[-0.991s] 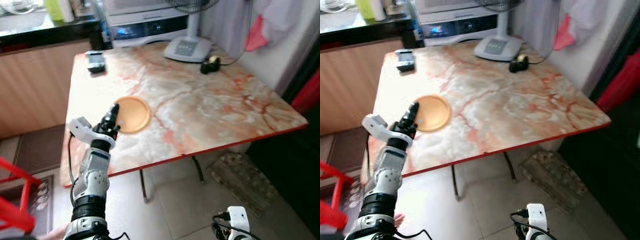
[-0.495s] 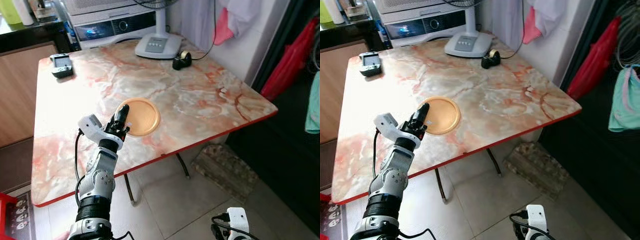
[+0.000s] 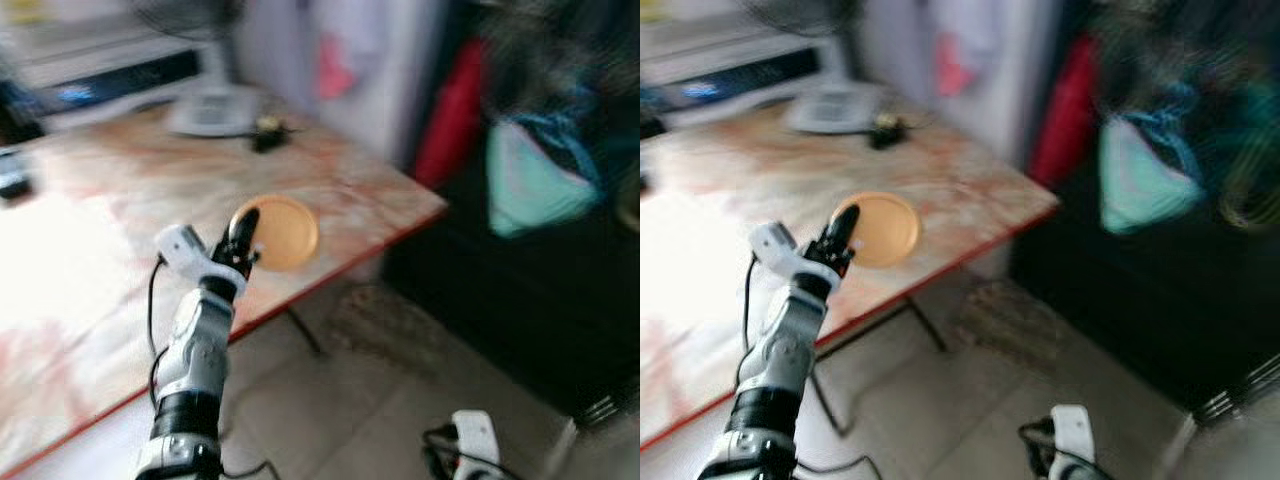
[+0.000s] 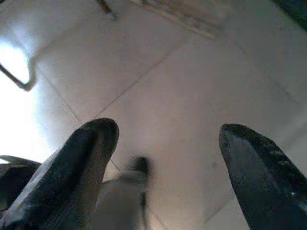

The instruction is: Restocking fridge

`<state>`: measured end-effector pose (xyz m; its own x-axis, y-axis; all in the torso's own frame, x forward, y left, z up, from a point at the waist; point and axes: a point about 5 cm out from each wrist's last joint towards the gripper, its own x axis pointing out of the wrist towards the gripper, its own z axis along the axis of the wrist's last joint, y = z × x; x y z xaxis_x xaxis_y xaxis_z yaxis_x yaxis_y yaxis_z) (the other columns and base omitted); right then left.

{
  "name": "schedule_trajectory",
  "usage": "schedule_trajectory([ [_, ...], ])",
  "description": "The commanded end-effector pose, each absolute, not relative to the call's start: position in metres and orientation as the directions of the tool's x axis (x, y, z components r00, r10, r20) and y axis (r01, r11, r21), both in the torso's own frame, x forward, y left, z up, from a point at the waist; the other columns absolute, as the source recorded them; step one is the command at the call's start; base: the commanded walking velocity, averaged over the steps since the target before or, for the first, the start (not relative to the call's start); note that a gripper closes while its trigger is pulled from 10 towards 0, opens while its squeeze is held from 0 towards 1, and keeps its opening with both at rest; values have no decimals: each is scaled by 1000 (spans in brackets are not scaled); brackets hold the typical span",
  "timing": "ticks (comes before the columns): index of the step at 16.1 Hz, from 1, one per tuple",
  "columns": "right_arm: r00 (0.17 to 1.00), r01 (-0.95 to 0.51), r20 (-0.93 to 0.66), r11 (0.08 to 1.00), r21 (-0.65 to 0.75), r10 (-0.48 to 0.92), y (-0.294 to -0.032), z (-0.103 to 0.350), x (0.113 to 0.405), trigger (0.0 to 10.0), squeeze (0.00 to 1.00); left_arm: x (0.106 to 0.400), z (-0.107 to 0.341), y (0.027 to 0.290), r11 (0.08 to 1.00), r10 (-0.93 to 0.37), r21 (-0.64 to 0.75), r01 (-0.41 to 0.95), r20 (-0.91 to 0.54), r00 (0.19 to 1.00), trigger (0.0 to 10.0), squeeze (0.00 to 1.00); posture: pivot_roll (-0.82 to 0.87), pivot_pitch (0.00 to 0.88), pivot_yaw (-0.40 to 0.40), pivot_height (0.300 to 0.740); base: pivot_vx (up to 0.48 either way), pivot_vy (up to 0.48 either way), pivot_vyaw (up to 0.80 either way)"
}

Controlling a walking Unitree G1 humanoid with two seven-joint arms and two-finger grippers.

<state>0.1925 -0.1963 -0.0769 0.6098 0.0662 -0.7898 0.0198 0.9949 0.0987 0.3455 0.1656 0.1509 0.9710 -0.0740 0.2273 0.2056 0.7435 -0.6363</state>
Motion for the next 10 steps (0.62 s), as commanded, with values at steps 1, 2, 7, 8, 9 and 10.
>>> schedule_trajectory([
  [1, 598, 25, -798, 994, 108, 72, -194, -79, 189, 10000, 0, 347, 158, 164, 744, -80, -629, 225, 251, 965, 10000, 0, -21, 6, 33, 740, 0, 0, -800],
  [2, 598, 24, -798, 994, 108, 73, -194, -79, 189, 10000, 0, 347, 159, 165, 744, -78, -630, 224, 251, 965, 10000, 0, -21, 6, 33, 740, 0, 0, -800],
  [7, 598, 18, -798, 994, 110, 78, -194, -79, 190, 10000, 0, 348, 158, 165, 724, -65, -656, 212, 241, 968, 10000, 0, -20, 9, 31, 740, 0, 0, -800],
  [8, 598, 16, -798, 994, 111, 79, -194, -79, 190, 10000, 0, 348, 158, 166, 717, -63, -664, 212, 242, 968, 10000, 0, -20, 10, 30, 740, 0, 480, -800],
  [9, 598, 16, -798, 994, 111, 80, -194, -79, 190, 10000, 0, 348, 158, 166, 719, -64, -662, 213, 243, 968, 10000, 0, -20, 10, 29, 740, 0, 480, -800],
  [10, 598, 15, -798, 994, 111, 80, -194, -79, 190, 10000, 0, 348, 158, 166, 720, -64, -660, 213, 243, 968, 10000, 0, -20, 10, 29, 740, 0, 480, -800],
])
